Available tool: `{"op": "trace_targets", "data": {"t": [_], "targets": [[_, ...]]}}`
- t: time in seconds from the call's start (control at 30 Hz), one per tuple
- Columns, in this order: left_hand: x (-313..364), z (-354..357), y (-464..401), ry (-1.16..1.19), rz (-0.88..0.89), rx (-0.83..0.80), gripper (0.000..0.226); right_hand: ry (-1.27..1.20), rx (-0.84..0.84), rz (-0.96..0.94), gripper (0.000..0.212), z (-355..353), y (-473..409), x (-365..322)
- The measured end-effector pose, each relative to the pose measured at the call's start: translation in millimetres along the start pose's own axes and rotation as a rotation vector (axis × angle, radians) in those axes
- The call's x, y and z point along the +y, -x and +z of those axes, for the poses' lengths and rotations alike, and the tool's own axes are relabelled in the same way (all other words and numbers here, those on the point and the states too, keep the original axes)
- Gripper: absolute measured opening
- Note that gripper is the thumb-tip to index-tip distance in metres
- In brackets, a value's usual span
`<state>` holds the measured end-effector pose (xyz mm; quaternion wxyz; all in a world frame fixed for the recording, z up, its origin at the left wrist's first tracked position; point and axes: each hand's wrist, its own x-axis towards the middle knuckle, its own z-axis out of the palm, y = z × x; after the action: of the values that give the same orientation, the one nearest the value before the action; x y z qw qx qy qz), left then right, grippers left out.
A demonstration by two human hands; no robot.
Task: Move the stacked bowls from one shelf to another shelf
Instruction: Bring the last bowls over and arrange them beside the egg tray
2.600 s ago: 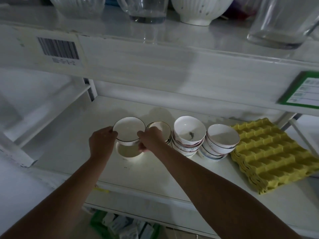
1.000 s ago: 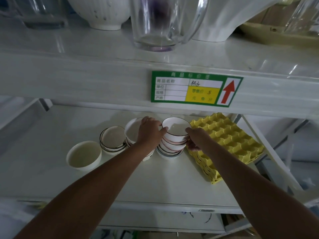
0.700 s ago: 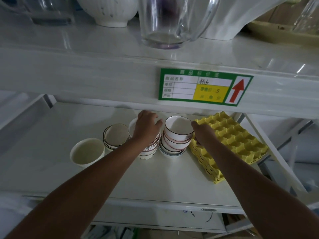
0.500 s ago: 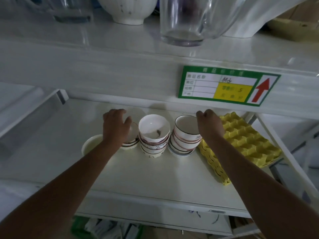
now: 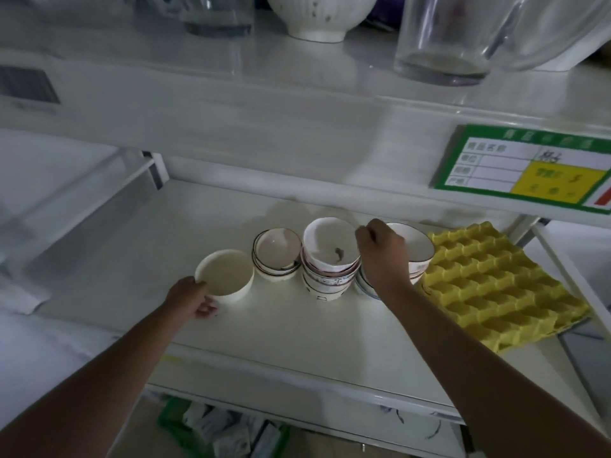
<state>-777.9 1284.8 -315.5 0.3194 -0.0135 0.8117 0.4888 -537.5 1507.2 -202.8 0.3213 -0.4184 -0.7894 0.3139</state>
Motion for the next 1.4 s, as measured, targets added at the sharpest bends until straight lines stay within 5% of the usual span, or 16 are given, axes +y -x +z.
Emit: {"op": "trace_targets", "data": {"t": [0.17, 0.27, 0.37, 0.77, 1.1, 1.4], "targets": [[2, -6, -3, 0.089, 0.026, -0.010, 0.036, -0.071, -0.417, -0.021, 0.034, 45, 28, -19], [-1, -10, -6, 0.111, 0.012, -0.025, 0.037, -0.125, -0.774, 0.258, 0.027, 93, 45, -24], [-1, -13, 1, 0.094, 0.017, -0.063, 0.032, -0.296, -0.922, 0.519, 0.043, 136, 59, -26], [-3, -35, 21, 0.098, 0.119, -0.128, 0.014, -0.446, -0.820, 0.552, 0.021, 177, 72, -37], [76, -11, 69, 0.204, 0.616, -0.111, 0.040, -0.437, -0.638, 0.322, 0.019, 68, 11, -81], [124, 88, 95, 0.150, 0.597, -0.366, 0.039, -0.408, -0.437, 0.415, 0.022, -24, -28, -38]]}}
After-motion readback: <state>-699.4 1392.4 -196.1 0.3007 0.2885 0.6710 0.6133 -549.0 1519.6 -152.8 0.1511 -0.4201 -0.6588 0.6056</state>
